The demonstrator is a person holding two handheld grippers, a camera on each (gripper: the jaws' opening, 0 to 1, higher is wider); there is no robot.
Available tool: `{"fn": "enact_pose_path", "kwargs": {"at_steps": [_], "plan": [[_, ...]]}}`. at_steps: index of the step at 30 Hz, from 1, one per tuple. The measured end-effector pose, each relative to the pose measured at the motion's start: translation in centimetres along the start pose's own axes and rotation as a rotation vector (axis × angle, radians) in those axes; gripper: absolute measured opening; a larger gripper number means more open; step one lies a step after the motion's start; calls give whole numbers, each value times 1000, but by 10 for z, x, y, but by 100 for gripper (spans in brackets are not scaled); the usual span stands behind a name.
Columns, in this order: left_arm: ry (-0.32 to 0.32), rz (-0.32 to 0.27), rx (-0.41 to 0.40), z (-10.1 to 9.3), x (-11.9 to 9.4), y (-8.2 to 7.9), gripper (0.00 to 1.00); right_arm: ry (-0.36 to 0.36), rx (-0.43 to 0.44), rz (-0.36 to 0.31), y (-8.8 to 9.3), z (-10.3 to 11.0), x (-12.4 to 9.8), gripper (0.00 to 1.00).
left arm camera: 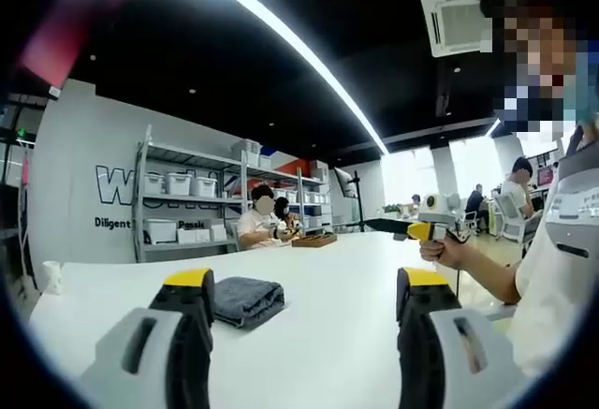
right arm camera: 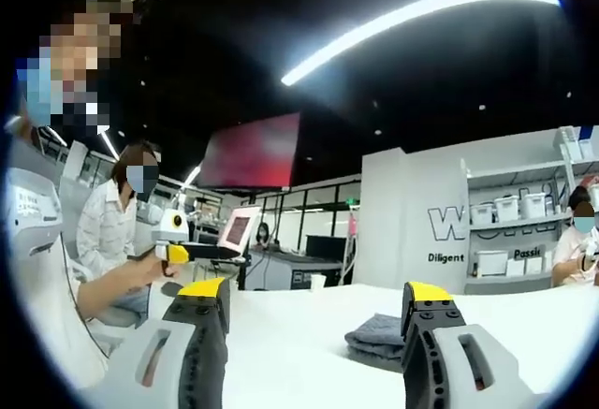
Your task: Open the folded towel by lifting each exposed corner and separating the folded layers until the towel lies flat within the target outline without major curled edges
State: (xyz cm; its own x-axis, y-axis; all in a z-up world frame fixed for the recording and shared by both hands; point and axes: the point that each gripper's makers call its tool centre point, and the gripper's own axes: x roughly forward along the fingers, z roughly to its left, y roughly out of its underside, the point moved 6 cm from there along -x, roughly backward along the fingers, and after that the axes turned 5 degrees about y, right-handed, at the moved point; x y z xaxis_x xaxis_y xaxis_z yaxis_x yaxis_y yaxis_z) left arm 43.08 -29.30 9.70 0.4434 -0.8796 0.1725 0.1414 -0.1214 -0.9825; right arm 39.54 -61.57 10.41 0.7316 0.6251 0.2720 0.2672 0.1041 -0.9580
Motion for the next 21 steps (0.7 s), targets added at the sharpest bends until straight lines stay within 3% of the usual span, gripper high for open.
{"fn": "enact_pose_path", "kwargs": {"at_steps": [21], "plan": [[-1, 1, -3, 0, 0, 0, 77, -9, 6, -2, 0, 0, 0, 72]]}}
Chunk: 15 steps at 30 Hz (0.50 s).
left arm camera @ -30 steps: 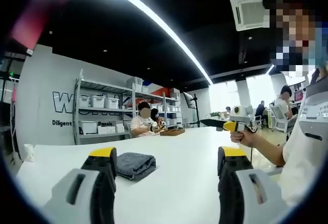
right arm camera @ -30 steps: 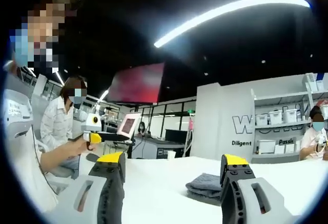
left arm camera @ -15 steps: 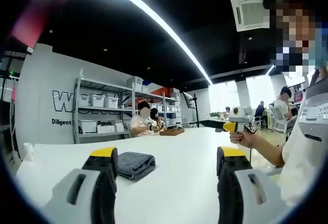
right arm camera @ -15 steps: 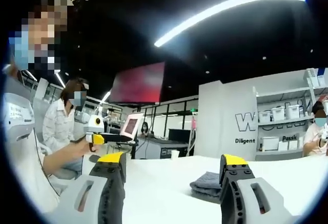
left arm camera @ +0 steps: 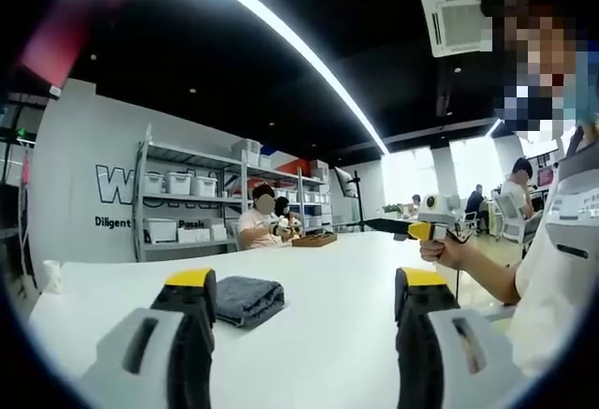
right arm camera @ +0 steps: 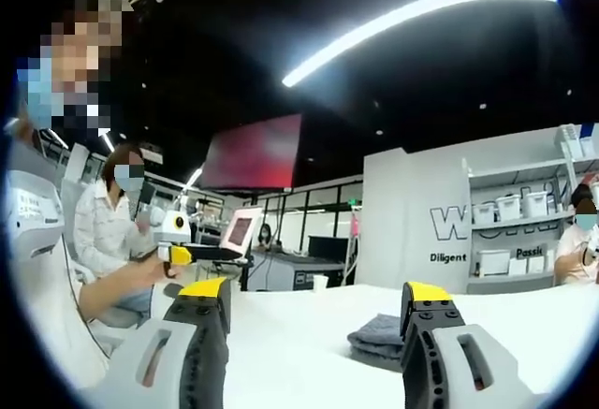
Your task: Open the folded towel by lifting each exposed corner and separating the folded layers until the towel lies flat within the target outline without major curled edges
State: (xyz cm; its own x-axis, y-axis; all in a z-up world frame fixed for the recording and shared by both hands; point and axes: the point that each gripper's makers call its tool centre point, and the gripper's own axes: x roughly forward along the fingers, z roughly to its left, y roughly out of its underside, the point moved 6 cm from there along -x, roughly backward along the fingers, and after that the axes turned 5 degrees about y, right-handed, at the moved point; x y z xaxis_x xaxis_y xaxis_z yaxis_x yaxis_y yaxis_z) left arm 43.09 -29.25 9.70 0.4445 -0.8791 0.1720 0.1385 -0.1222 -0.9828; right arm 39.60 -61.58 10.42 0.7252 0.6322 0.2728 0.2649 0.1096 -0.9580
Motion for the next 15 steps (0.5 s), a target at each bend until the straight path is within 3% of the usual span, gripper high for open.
{"fn": "enact_pose_path", "kwargs": {"at_steps": [15], "plan": [[-1, -2, 5, -2, -1, -1, 77, 4, -11, 10, 1, 1, 0, 71]]}}
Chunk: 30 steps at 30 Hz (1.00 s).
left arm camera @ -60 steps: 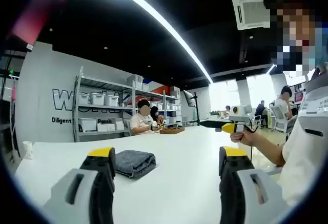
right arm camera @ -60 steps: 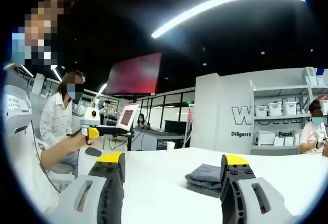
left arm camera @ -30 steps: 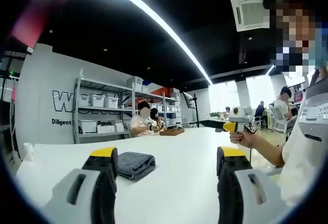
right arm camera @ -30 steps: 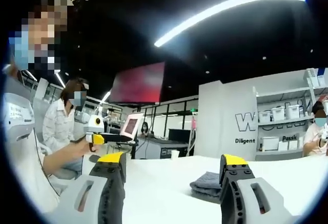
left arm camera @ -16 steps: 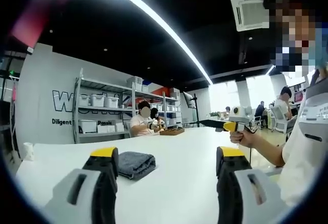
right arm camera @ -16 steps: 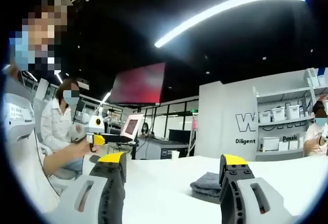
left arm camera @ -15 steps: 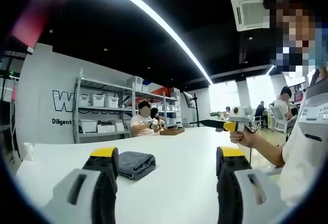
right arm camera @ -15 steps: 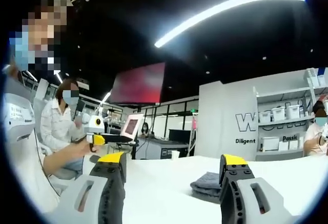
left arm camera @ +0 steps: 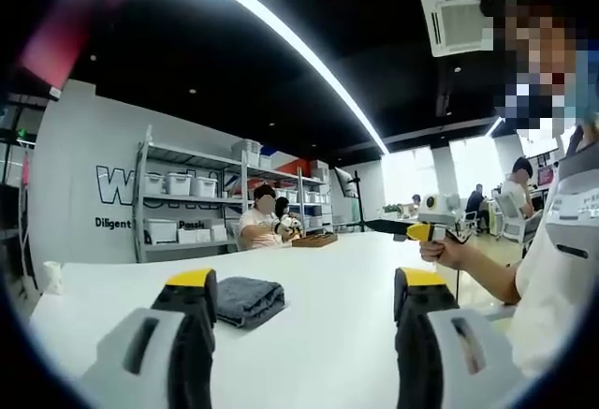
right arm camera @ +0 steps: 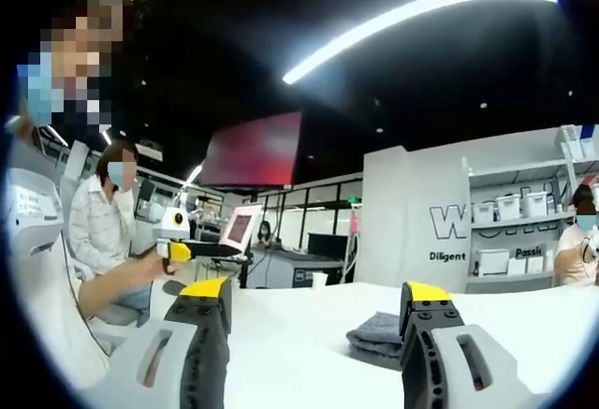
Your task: Open the folded towel by lifting each exposed corner and separating the folded layers until the towel lies flat within the target outline without major curled edges
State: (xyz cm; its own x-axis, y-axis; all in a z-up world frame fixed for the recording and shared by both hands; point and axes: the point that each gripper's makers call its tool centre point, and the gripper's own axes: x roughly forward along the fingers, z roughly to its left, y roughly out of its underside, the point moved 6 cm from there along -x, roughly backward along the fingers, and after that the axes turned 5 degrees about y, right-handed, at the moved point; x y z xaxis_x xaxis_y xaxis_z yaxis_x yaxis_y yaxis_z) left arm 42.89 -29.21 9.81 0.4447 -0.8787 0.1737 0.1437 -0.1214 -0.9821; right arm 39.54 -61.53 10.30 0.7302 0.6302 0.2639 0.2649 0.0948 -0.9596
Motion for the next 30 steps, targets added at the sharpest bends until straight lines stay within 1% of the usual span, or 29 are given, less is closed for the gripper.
{"fn": "enact_pose_path", "kwargs": {"at_steps": [20, 23, 30], "plan": [[1, 4, 0, 1, 1, 1, 76, -2, -5, 14, 3, -1, 1, 70], [3, 24, 2, 1, 1, 3, 73, -4, -5, 17, 4, -2, 2, 70], [2, 21, 8, 1, 1, 2, 73, -1, -10, 18, 5, -4, 3, 70]]}}
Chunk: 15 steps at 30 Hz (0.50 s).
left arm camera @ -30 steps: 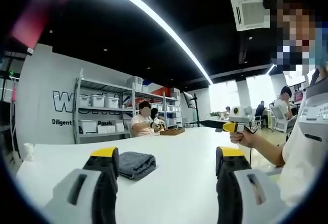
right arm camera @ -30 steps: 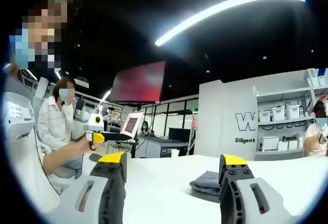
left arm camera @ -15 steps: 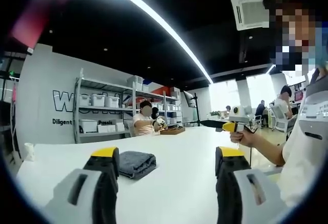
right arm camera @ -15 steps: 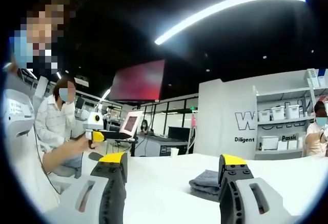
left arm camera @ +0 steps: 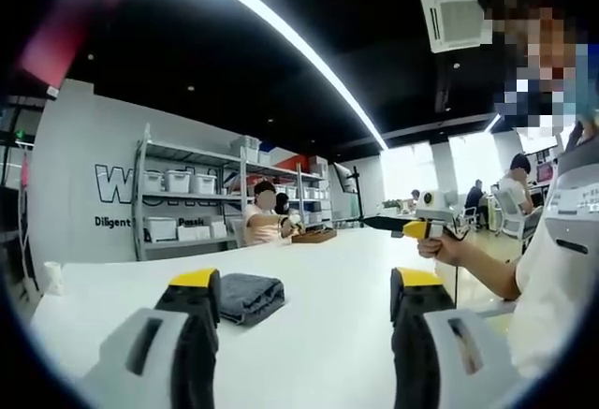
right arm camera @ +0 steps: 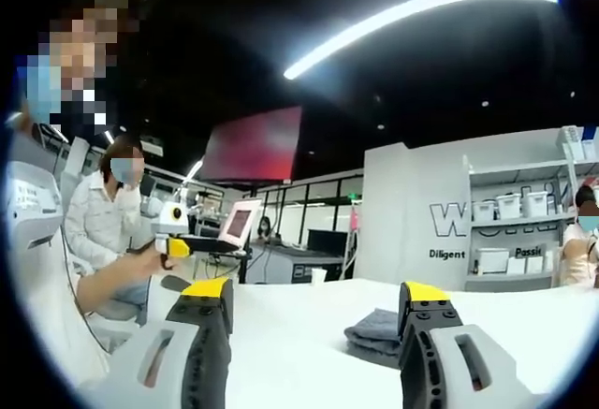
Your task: Open the folded towel by lifting each exposed corner and separating the folded layers until the towel lies flat within the target outline without major curled edges
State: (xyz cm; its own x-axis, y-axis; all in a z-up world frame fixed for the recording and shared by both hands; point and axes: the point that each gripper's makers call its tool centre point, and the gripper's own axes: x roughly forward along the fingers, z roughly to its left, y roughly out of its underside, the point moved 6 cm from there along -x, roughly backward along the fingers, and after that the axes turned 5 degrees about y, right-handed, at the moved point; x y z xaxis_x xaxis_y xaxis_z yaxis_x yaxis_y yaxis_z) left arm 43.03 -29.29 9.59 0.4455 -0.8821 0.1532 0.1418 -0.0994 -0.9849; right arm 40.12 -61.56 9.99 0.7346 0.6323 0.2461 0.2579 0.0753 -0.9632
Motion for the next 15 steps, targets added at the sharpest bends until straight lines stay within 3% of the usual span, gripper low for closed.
{"fn": "enact_pose_path", "kwargs": {"at_steps": [15], "plan": [[2, -6, -4, 1, 0, 0, 74, -3, 2, 22, 6, -1, 5, 69]]}}
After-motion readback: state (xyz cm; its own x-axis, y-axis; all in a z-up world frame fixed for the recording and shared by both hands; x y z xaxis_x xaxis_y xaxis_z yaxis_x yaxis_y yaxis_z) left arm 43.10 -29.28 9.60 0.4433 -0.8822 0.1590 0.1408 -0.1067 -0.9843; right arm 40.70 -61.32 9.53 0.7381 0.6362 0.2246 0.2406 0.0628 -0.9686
